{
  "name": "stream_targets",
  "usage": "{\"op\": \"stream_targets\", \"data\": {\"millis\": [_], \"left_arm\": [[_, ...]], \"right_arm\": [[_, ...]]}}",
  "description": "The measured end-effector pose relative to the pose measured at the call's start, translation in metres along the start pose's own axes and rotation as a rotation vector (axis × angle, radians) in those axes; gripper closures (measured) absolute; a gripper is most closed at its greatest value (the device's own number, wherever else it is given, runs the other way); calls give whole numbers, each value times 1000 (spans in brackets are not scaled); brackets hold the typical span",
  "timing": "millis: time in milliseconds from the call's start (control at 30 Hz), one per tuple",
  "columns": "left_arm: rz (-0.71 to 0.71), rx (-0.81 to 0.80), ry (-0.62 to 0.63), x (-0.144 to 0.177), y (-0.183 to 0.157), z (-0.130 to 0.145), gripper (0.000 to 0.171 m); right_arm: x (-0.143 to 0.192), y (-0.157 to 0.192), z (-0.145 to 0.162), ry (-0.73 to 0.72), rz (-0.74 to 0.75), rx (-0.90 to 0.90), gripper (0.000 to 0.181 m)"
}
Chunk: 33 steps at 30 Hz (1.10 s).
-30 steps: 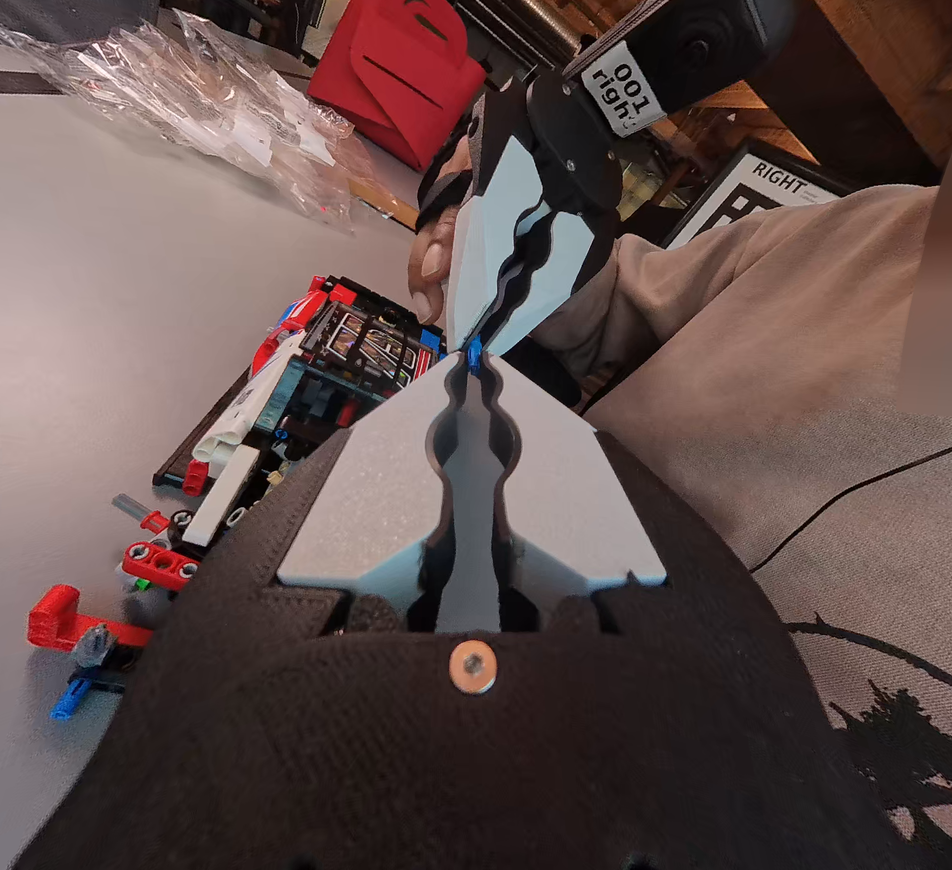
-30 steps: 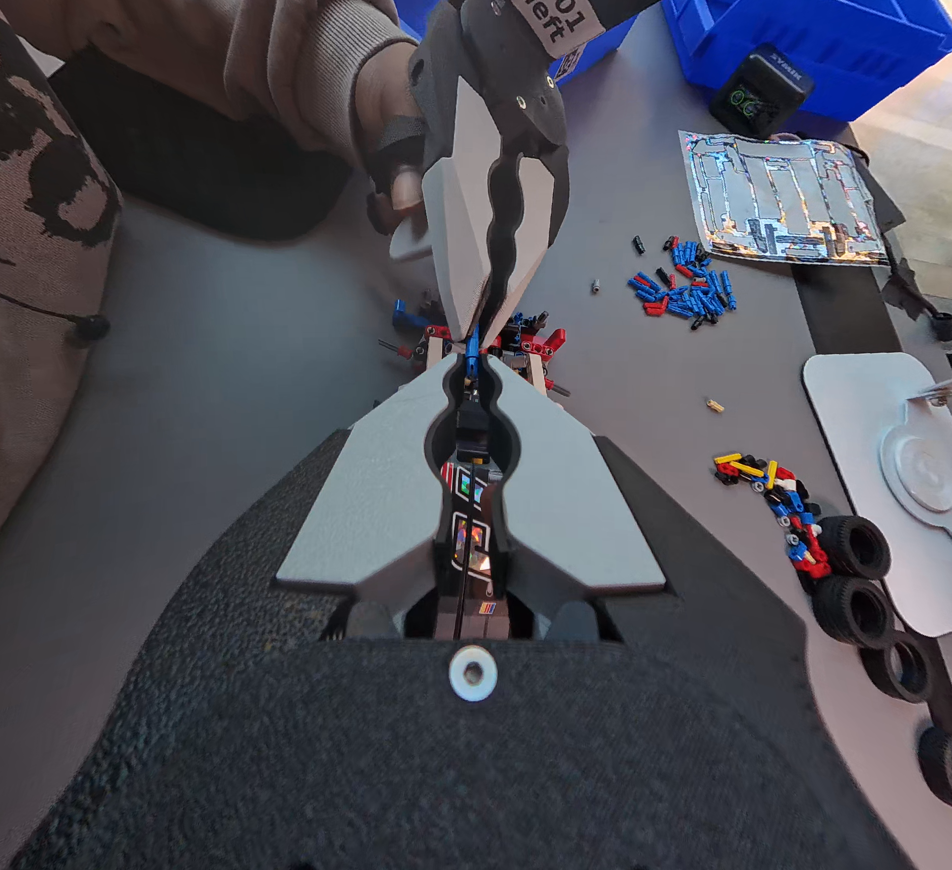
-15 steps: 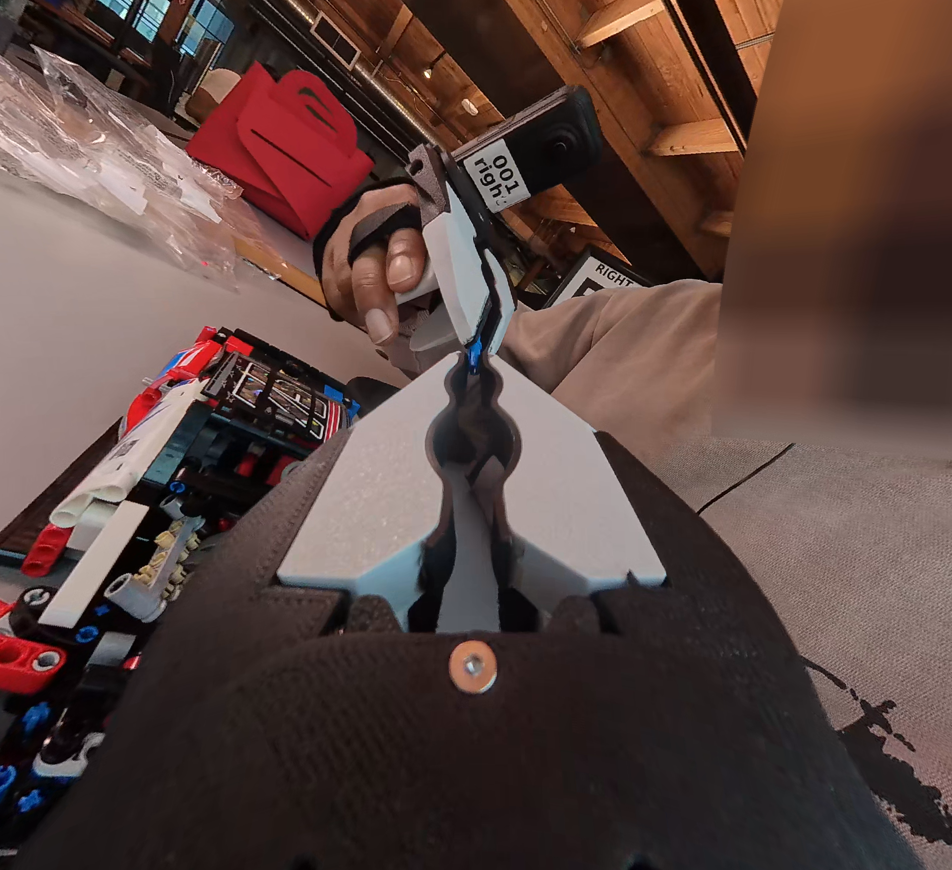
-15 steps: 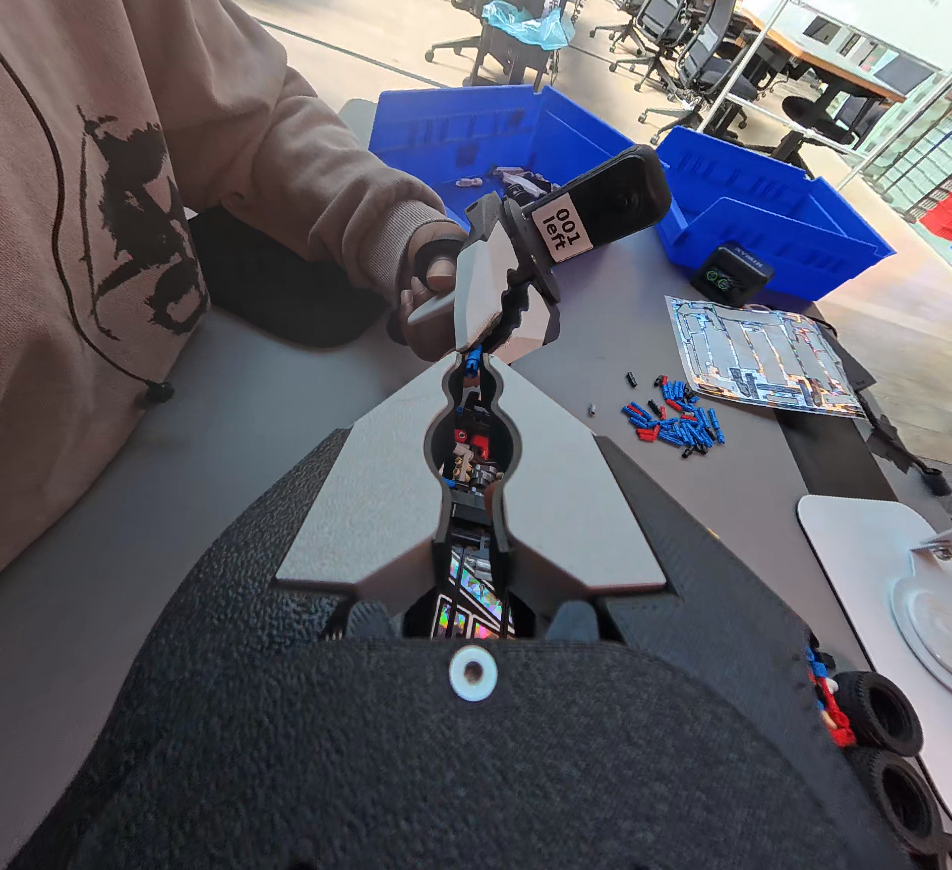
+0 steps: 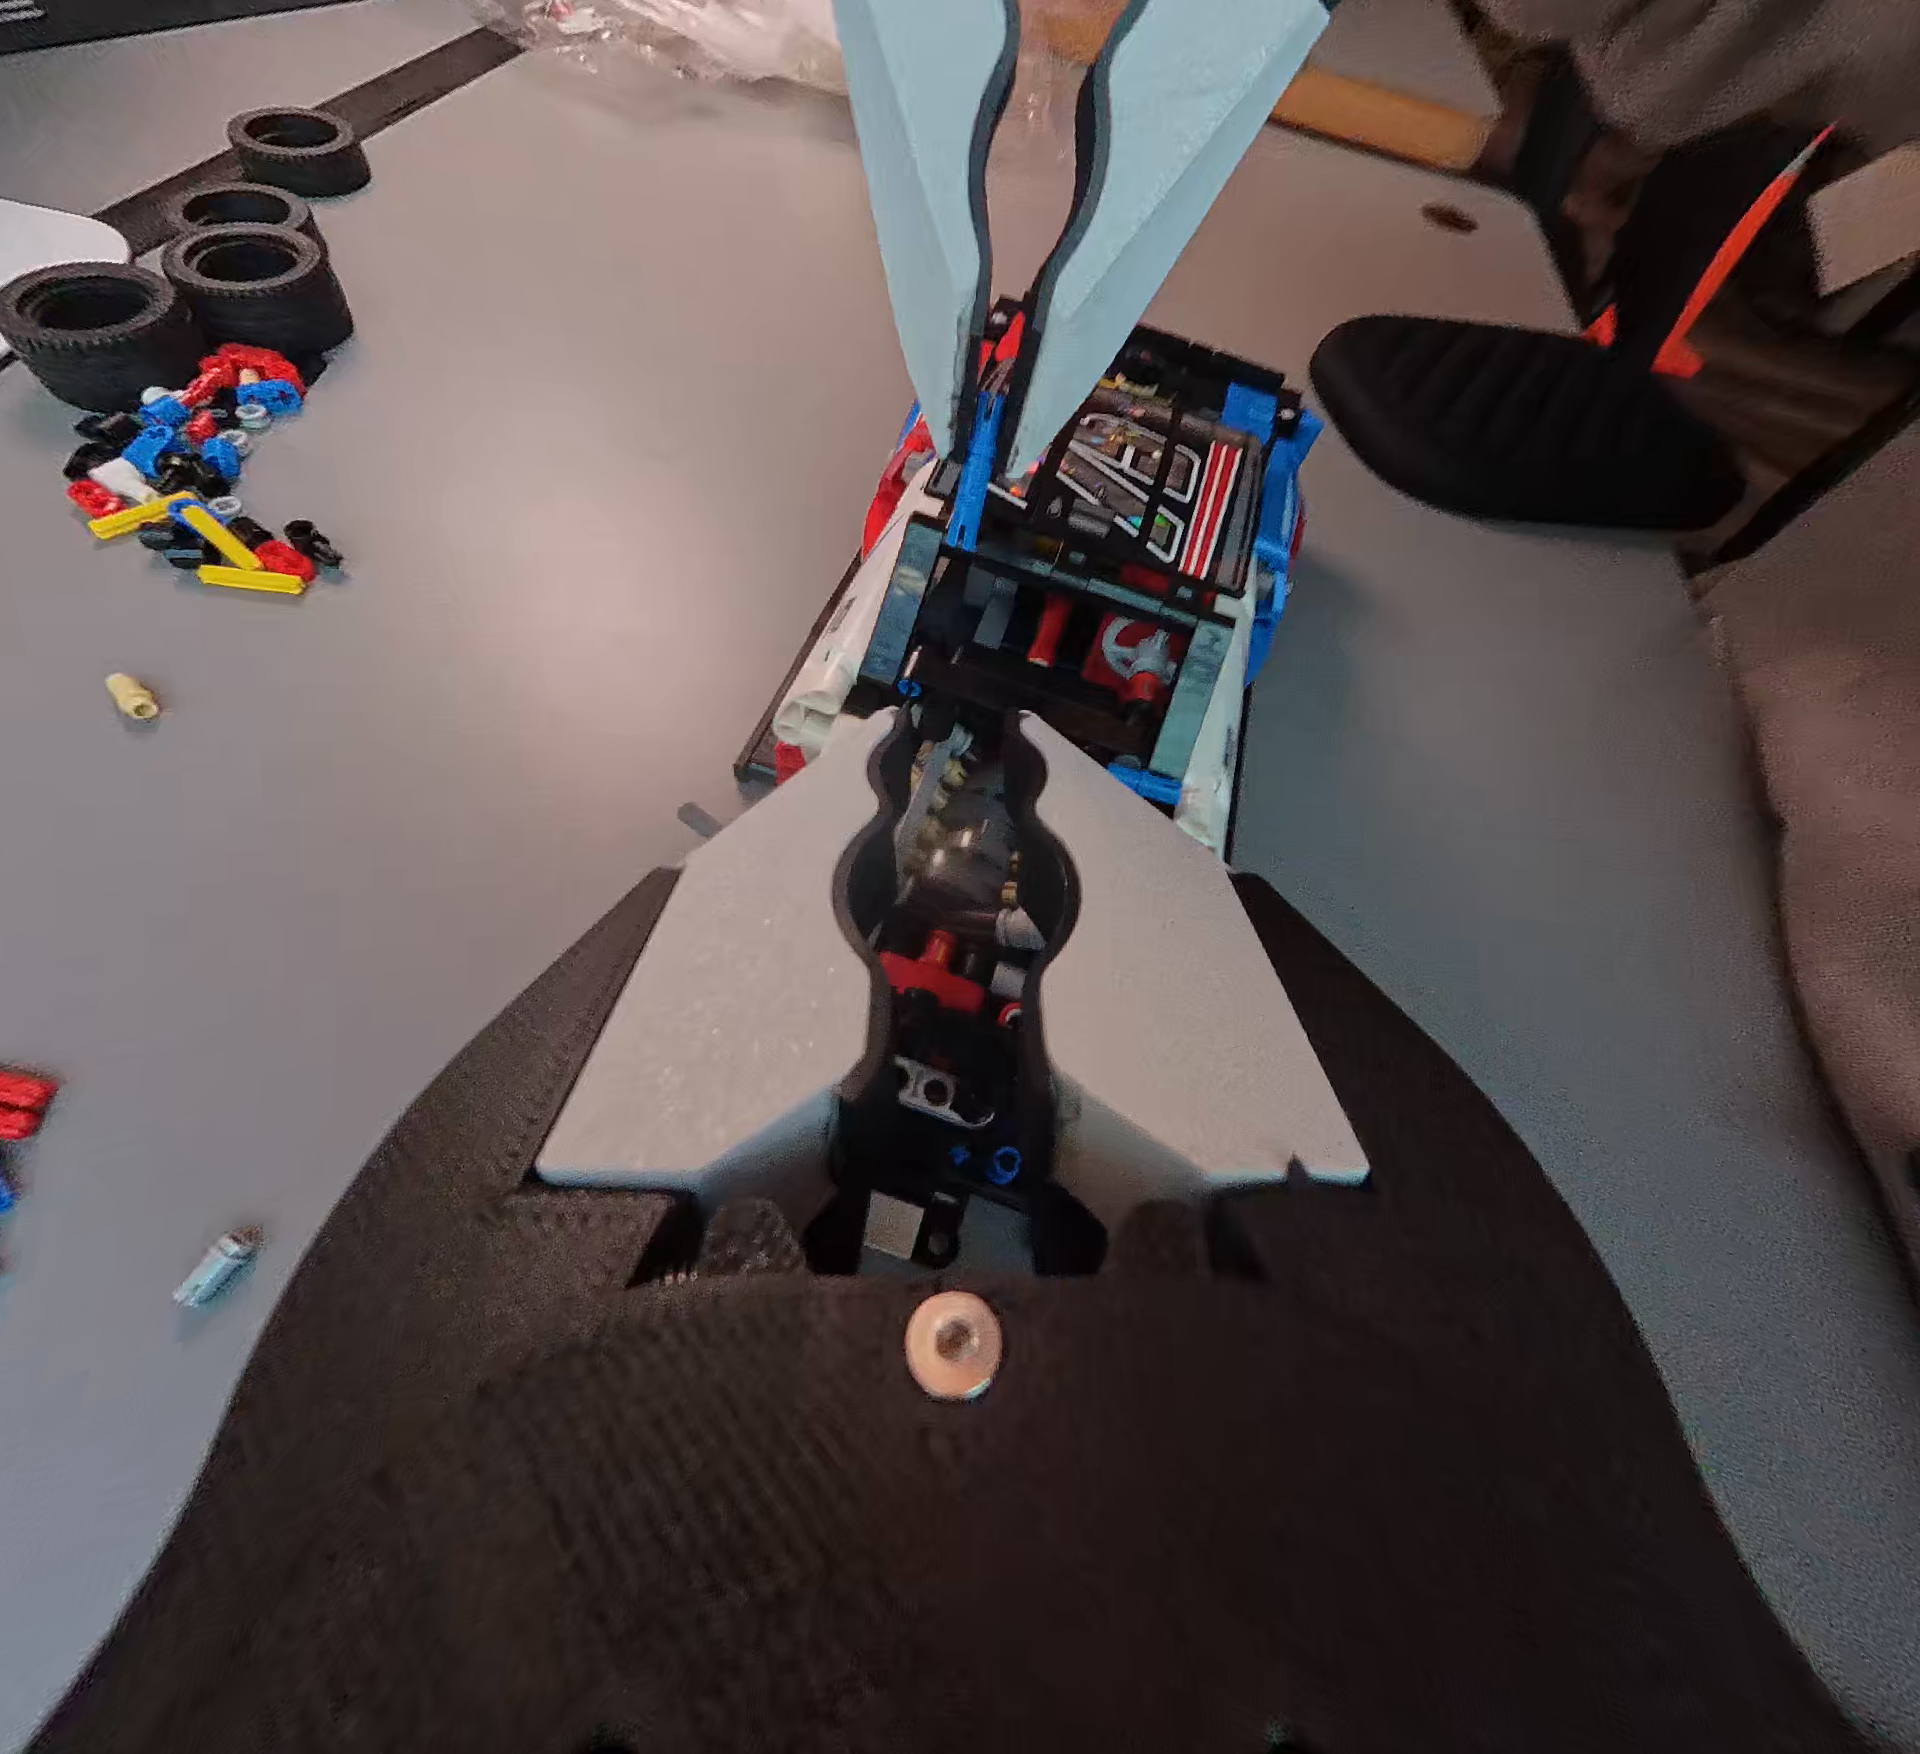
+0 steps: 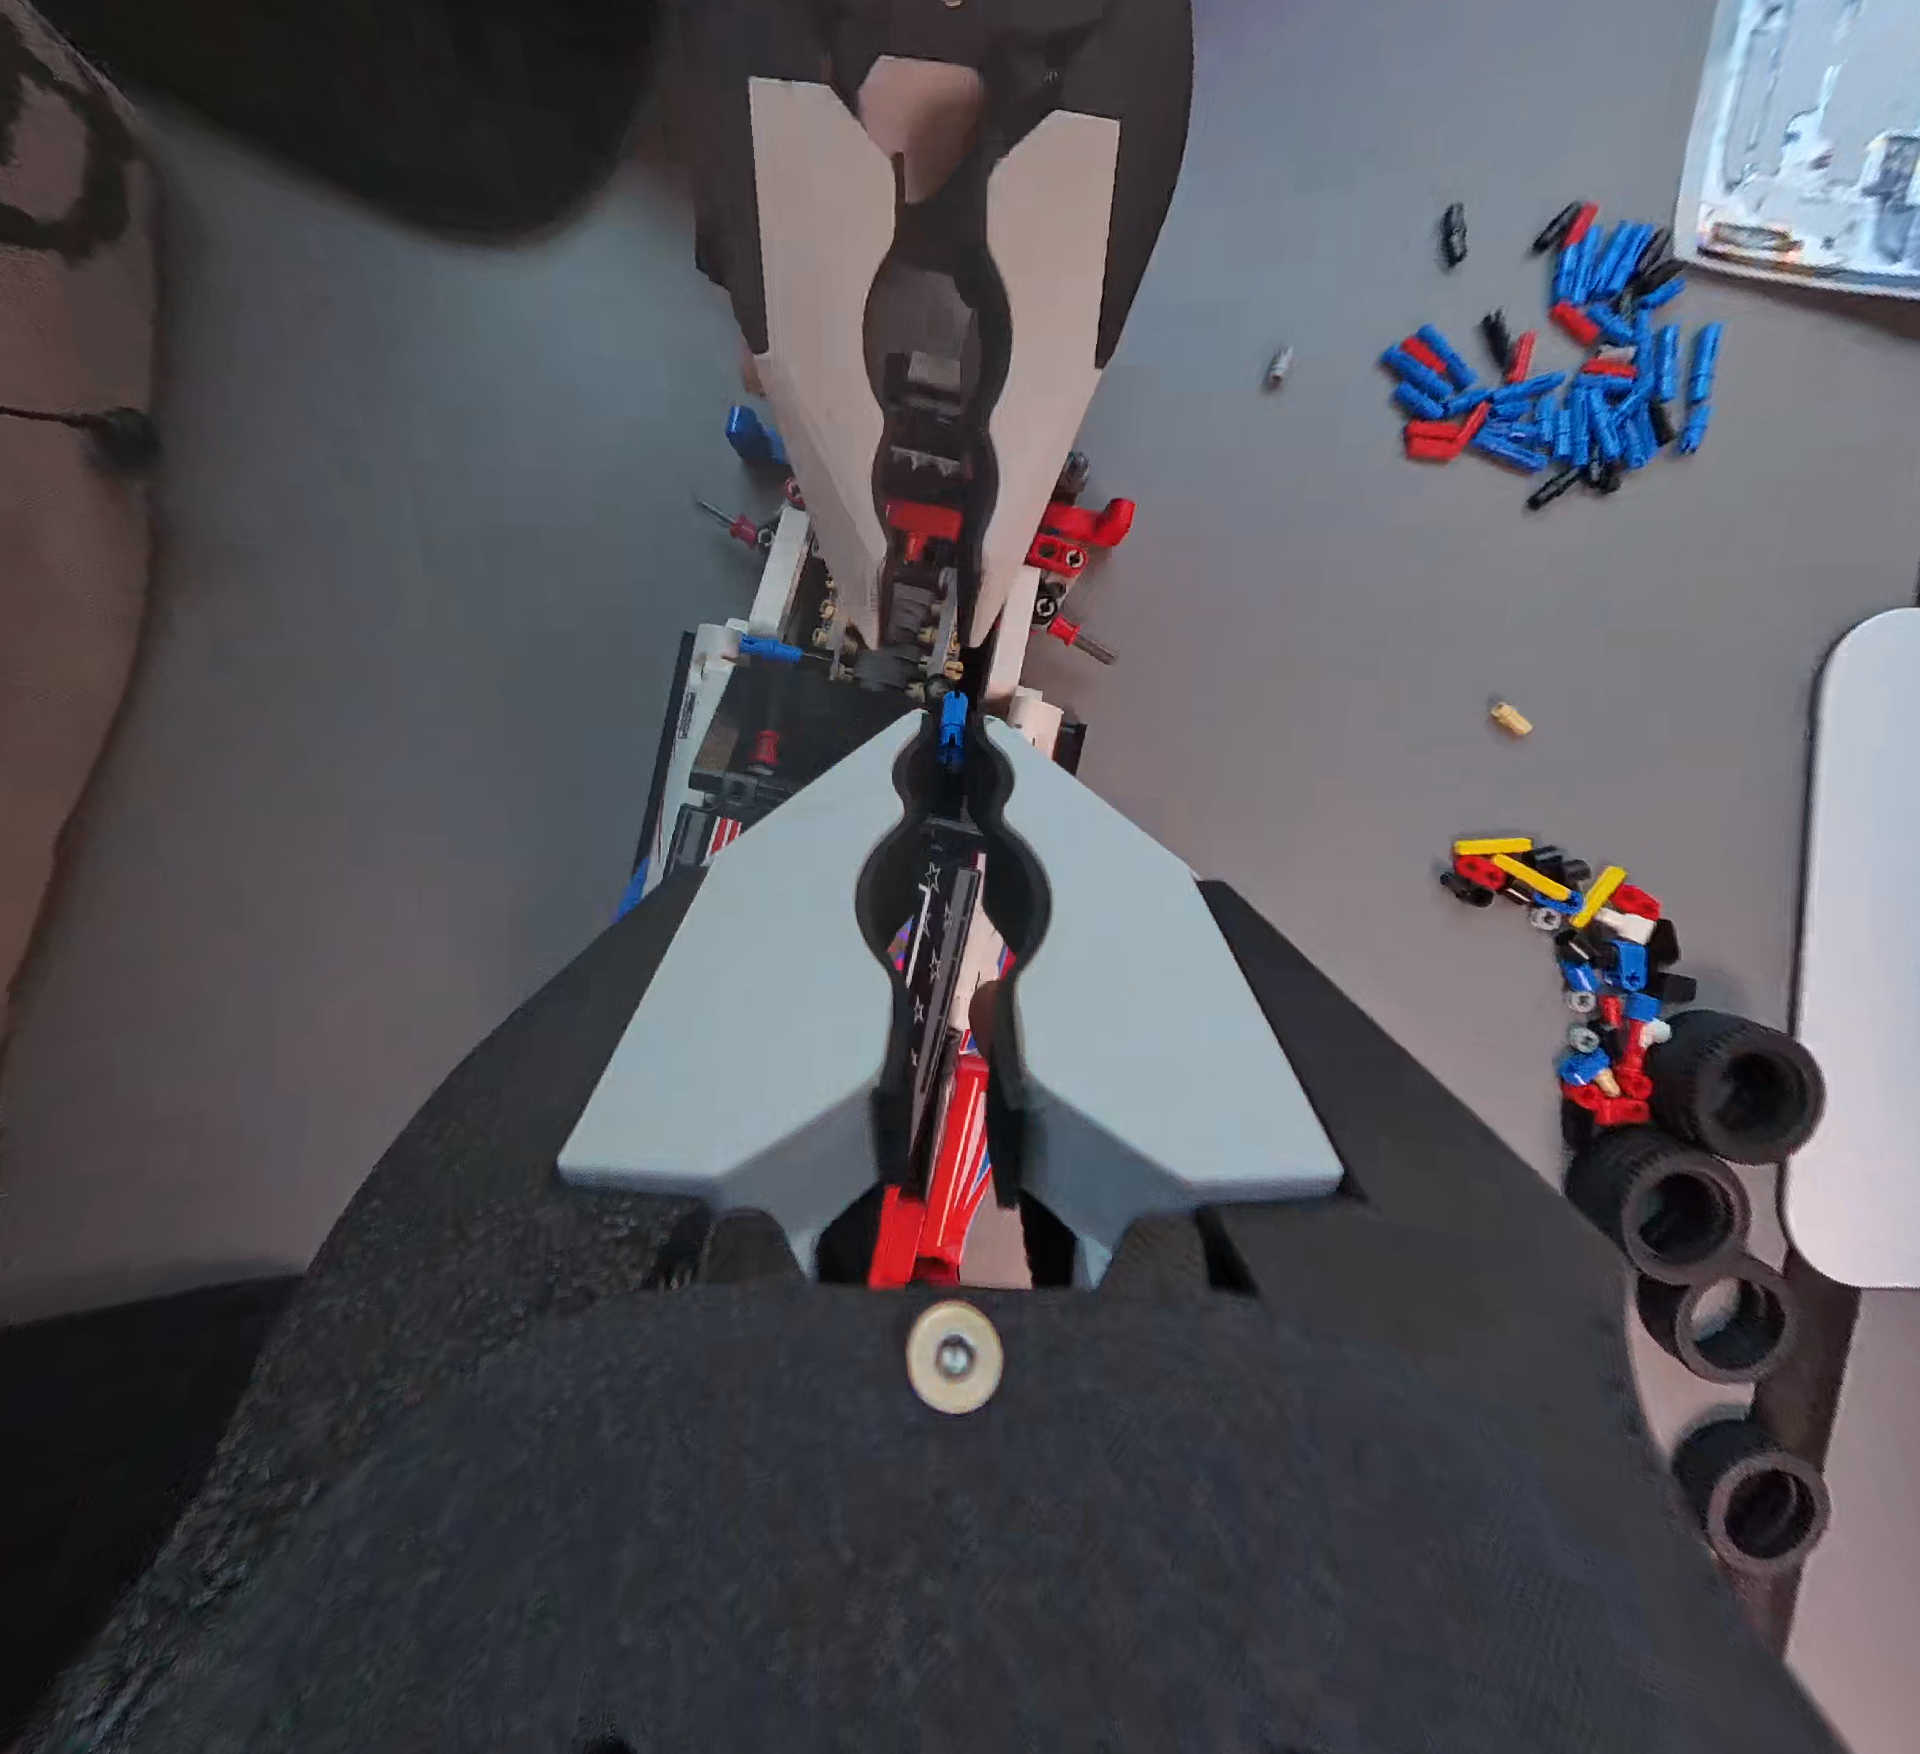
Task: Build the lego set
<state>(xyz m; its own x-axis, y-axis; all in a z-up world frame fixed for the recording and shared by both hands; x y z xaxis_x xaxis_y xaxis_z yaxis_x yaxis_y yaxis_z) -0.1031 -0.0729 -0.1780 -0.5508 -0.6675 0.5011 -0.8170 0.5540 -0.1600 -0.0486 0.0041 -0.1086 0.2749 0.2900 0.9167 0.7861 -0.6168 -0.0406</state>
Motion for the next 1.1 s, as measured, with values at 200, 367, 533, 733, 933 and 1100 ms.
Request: {"op": "stream_targets", "data": {"millis": [200,367,533,733,933,1100], "left_arm": [[-138,-166,78,-10,2,0,161],[-79,-229,125,-11,1,2,164],[-34,-219,134,-13,5,2,165],[28,-199,97,-15,6,-2,165],[42,-198,60,-13,5,-1,162],[38,-204,81,-12,7,3,160]], "right_arm": [[-32,-4,-6,163,-121,-1,179],[-40,-4,-3,199,-112,-11,179],[-41,-3,-3,240,-102,-17,179],[-42,-3,-8,293,-97,-27,179],[-43,0,-10,289,-65,-10,179],[-43,2,-12,300,-28,11,179]]}}
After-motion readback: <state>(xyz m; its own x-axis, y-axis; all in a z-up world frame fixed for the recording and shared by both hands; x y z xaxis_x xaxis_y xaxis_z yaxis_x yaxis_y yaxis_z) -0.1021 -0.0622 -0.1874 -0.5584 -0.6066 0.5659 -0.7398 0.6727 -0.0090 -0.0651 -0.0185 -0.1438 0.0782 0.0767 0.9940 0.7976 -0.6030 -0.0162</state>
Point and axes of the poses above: each gripper's, where its closed fingertips meet, x back along the fingers, z out of its underside, y = z × x across the jaws, the point moved 6 cm from there along x, back along the fingers, and after that the axes turned 7 degrees about y, right-handed, at the moved point
